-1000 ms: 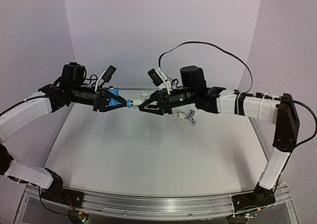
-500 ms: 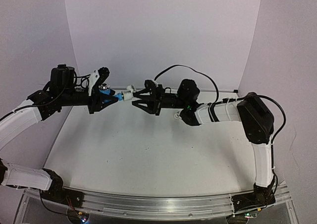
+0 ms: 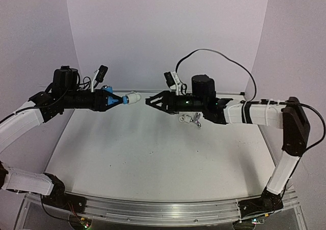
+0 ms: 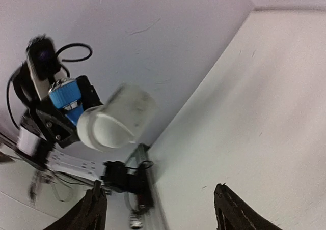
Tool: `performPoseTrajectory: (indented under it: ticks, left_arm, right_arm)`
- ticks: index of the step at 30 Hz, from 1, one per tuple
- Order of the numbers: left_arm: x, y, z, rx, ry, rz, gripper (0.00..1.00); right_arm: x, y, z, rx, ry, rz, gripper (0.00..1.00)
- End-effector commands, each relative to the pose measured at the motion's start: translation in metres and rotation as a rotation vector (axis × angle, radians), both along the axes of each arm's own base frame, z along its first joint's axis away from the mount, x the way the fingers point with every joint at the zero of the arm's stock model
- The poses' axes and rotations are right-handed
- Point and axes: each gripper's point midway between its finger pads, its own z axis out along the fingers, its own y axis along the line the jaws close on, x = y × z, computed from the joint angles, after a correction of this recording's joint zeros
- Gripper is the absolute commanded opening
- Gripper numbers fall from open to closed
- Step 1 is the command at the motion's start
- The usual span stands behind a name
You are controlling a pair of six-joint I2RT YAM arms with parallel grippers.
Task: Install the water faucets
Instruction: Screw the adaptor onto the water faucet.
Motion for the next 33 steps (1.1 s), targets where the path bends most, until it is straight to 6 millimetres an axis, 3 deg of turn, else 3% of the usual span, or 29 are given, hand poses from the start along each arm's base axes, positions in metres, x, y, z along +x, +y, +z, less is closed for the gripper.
performPoseTrajectory:
  ticks: [1,3,7,11,17,24,27,33]
  left_arm:
    - [-0.007,-0.018,0.053,-0.171,0.087,-0.104,0.0]
    - [-0.012,-0.026,0.056,-0.198,0.145,-0.172,0.0]
    - [-0.021,-0.035,0.053,-0.23,0.261,-0.259,0.0]
    - [-0.028,-0.037,0.049,-0.248,0.326,-0.298,0.0]
    - [-0.037,-0.043,0.048,-0.283,0.412,-0.383,0.0]
    - [-0.038,-0.044,0.043,-0.286,0.454,-0.407,0.0]
    - [-0.033,-0.044,0.044,-0.284,0.437,-0.389,0.0]
    - [-0.032,-0.043,0.035,-0.274,0.433,-0.391,0.0]
  right_arm:
    - [-0.028,-0.001,0.023,-0.311,-0.782,-0.009,0.77]
    - [-0.036,-0.001,0.029,-0.336,-0.972,0.008,0.78]
    - [-0.044,-0.006,0.046,-0.329,-1.198,0.018,0.79]
    - [-0.065,-0.011,0.051,-0.262,-1.447,0.064,0.78]
    - [-0.071,-0.005,0.056,-0.237,-1.704,-0.009,0.76]
    - [-0.076,-0.01,0.082,-0.17,-1.759,-0.11,0.69]
    - [-0.081,-0.016,0.08,-0.173,-1.732,-0.092,0.66]
    - [-0.078,-0.022,0.084,-0.199,-1.683,-0.113,0.71]
